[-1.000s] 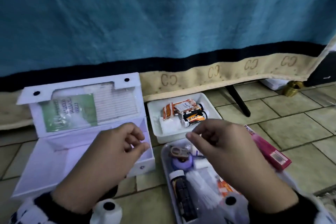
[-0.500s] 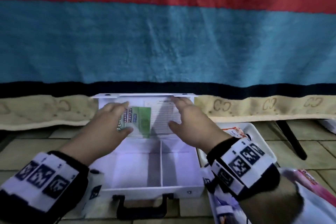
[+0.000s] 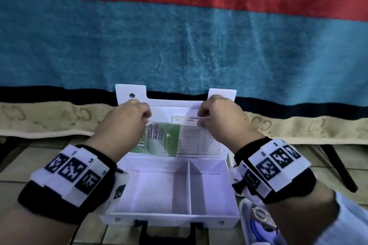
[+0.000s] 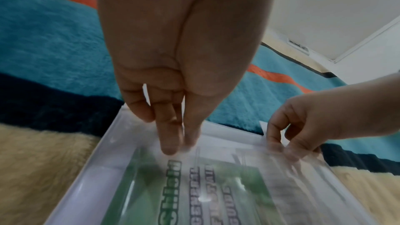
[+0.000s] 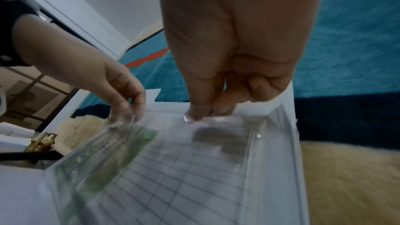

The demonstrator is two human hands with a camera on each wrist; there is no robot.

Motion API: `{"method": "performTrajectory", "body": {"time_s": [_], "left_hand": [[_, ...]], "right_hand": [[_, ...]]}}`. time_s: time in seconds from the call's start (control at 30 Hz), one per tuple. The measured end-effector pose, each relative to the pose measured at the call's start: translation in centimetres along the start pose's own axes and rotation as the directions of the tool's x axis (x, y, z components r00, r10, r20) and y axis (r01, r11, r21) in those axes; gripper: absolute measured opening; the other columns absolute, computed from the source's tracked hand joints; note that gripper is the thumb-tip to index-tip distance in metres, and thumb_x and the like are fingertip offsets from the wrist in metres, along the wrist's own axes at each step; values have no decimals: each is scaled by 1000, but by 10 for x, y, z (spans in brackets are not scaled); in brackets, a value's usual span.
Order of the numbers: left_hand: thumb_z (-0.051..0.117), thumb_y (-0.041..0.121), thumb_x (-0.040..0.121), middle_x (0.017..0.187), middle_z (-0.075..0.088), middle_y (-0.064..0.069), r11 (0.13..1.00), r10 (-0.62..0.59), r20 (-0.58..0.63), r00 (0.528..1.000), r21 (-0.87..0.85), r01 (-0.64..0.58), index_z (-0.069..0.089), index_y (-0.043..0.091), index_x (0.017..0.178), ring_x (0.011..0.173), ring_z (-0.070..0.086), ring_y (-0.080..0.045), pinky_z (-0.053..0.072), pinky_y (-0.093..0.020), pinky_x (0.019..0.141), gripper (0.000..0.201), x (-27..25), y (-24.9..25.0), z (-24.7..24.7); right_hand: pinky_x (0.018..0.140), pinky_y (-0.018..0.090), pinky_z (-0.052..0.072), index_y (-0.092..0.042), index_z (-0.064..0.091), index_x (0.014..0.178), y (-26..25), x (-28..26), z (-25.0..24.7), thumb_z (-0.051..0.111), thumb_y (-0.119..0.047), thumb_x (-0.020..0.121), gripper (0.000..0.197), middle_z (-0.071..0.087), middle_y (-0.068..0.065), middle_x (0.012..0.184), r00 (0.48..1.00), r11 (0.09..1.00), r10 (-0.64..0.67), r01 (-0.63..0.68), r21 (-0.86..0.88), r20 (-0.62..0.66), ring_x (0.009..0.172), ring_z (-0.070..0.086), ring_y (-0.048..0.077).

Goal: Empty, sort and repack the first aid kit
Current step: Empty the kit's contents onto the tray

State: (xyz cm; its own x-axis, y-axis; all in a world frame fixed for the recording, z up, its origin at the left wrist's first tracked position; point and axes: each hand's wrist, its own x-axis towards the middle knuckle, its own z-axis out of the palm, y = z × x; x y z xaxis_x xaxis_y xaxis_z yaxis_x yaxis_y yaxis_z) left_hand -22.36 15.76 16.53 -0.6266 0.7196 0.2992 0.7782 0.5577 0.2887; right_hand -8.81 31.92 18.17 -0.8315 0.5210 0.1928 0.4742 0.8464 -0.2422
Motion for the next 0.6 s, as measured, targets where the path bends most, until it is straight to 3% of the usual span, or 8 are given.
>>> {"method": "performTrajectory", "body": {"time_s": [0.13,0.2,0.27,0.33,0.43,0.53,0.6], "left_hand": [[70,21,80,100,61,0,998,-28,43,999,64,25,61,22,89,96,58,-24,43,-31,78,13,2,2,-1],[70,24,80,95,59,0,993,-20,69,997,119,12,57,23,82,94,59,-24,43,-31,74,14,2,4,-2],[67,26,82,93,55,0,983,-3,88,996,183,-13,58,24,80,91,60,-25,44,-30,74,10,1,6,-1],[64,20,85,90,49,0,983,19,89,996,180,-35,52,26,73,86,60,-26,48,-33,73,18,0,5,3],[60,3,82,81,41,2,997,39,-20,999,63,-38,41,25,63,72,53,-26,44,-33,62,34,-1,0,3],[54,1,85,83,44,-5,996,75,-210,975,-28,-83,54,13,75,76,50,-29,45,-39,68,15,-5,4,-11],[52,5,88,84,49,-9,992,106,-286,952,-41,-123,55,10,82,80,50,-31,43,-41,72,8,-7,13,-22]], "right_hand": [[79,31,45,-17,65,104,-9,-4,-1,65,-23,86,19,63,8,109,999,992,-3,7,-130,34,104,58,29],[74,30,39,-16,64,101,-11,-7,1,59,-15,87,14,65,9,104,1000,982,-31,31,-189,5,102,58,30],[78,33,33,-19,64,97,-12,-10,4,57,-14,87,13,66,5,101,997,967,-71,58,-247,-41,102,55,27],[82,34,31,-20,63,96,-11,-13,8,54,-15,87,14,65,1,101,993,962,-89,65,-266,-81,106,50,24],[83,36,25,-20,57,99,-8,-16,7,50,-13,88,15,64,1,102,980,978,-72,32,-207,-187,107,47,24],[78,35,18,-24,54,96,-5,-21,-8,50,-18,92,8,66,-1,96,924,994,-36,-8,-113,-381,100,50,25],[80,36,23,-24,56,92,-1,-29,-25,54,-22,91,3,66,1,89,871,1000,-2,7,8,-491,93,54,27]]}}
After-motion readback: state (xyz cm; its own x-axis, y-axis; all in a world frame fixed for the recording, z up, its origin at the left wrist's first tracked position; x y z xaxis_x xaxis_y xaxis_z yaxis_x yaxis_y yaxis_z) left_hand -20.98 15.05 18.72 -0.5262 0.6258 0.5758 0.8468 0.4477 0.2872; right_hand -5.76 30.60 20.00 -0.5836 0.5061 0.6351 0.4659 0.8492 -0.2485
